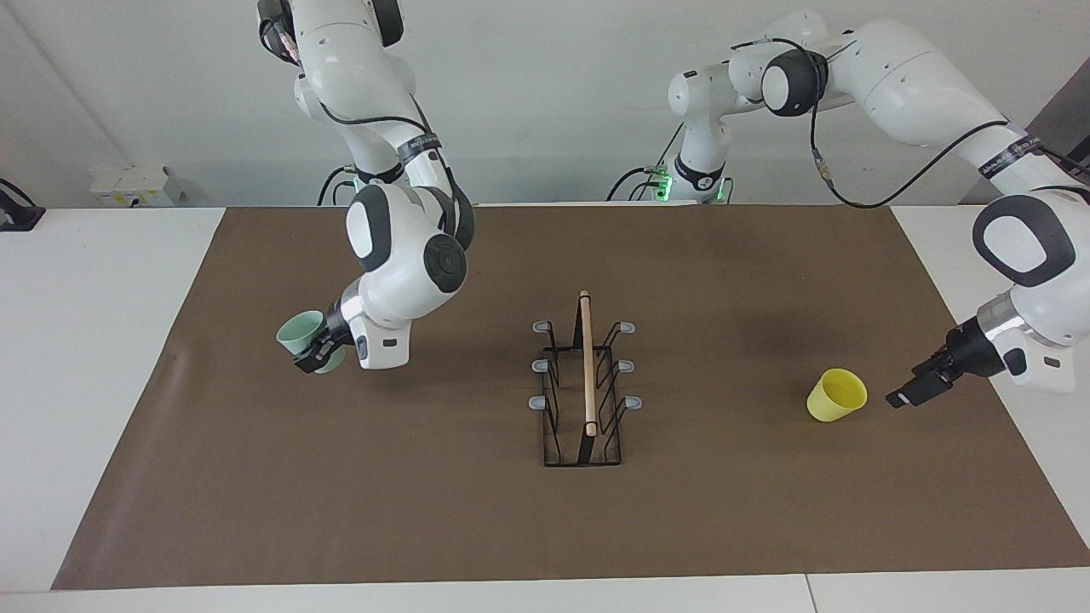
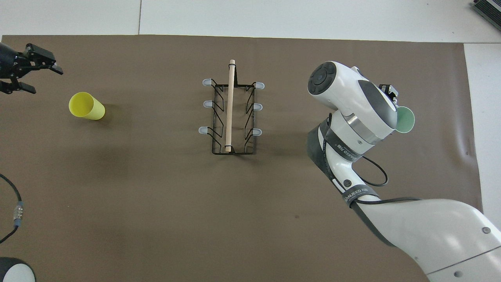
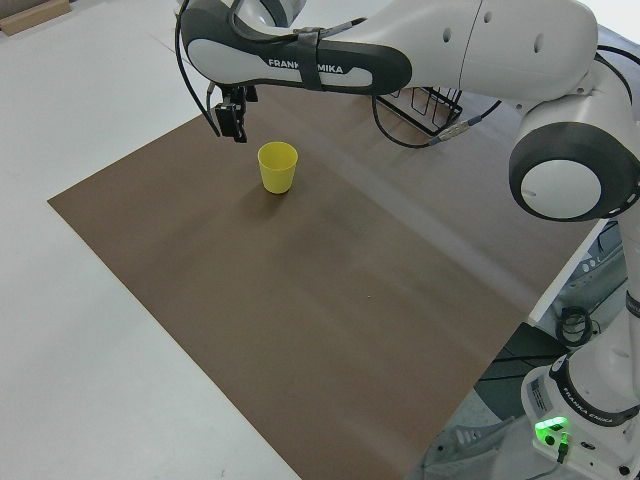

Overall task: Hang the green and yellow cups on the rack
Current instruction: 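Lift the green cup with the right gripper while the left gripper reaches the yellow cup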

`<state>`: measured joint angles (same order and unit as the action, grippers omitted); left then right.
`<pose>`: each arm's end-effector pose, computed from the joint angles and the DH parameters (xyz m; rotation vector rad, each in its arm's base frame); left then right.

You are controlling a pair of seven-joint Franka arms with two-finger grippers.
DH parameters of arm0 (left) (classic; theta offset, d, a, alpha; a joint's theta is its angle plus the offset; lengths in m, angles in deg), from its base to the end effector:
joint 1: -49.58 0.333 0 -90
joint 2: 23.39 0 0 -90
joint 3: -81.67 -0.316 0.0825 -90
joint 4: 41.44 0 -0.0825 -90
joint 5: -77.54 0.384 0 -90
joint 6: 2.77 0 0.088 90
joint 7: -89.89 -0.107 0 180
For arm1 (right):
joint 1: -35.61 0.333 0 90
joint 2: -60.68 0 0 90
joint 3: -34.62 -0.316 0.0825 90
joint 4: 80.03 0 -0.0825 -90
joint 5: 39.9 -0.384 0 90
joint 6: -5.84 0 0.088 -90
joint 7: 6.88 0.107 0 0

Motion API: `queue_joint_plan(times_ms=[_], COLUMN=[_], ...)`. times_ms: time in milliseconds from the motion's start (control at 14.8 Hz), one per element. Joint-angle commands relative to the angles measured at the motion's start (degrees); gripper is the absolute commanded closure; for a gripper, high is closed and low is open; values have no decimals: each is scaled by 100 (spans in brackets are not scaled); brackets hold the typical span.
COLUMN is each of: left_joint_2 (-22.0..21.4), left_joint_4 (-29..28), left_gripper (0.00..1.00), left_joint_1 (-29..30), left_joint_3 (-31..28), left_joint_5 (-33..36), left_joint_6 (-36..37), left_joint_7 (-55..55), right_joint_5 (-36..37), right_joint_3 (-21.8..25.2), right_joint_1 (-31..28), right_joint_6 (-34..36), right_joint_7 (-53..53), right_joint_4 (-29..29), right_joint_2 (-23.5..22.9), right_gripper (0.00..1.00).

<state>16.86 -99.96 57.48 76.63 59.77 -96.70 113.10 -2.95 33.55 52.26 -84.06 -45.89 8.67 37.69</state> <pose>0.7304 0.1146 0.4341 2.7453 0.9200 -0.1536 0.6264 0.1309 0.4140 2.1362 1.3350 -0.6282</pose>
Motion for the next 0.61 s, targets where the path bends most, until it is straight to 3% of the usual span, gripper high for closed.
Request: queue_joint_plan(times_ms=[0,542], left_joint_2=[281,229], left_joint_4=[280,-405], left_gripper=[0,0], left_joint_1=[115,387], left_joint_3=[-14,-5], left_joint_5=[-376,-877], left_joint_6=[-73,-573], left_joint_7=[1016,3232], right_joint_5=[-828,-2674], right_joint_3=[-50,-42], right_joint_1=[-126,-512], right_joint_6=[-1,-414], right_joint_7=[103,331], right_joint_4=[68,95], right_joint_2=[575,1481], right_gripper=[100,100])
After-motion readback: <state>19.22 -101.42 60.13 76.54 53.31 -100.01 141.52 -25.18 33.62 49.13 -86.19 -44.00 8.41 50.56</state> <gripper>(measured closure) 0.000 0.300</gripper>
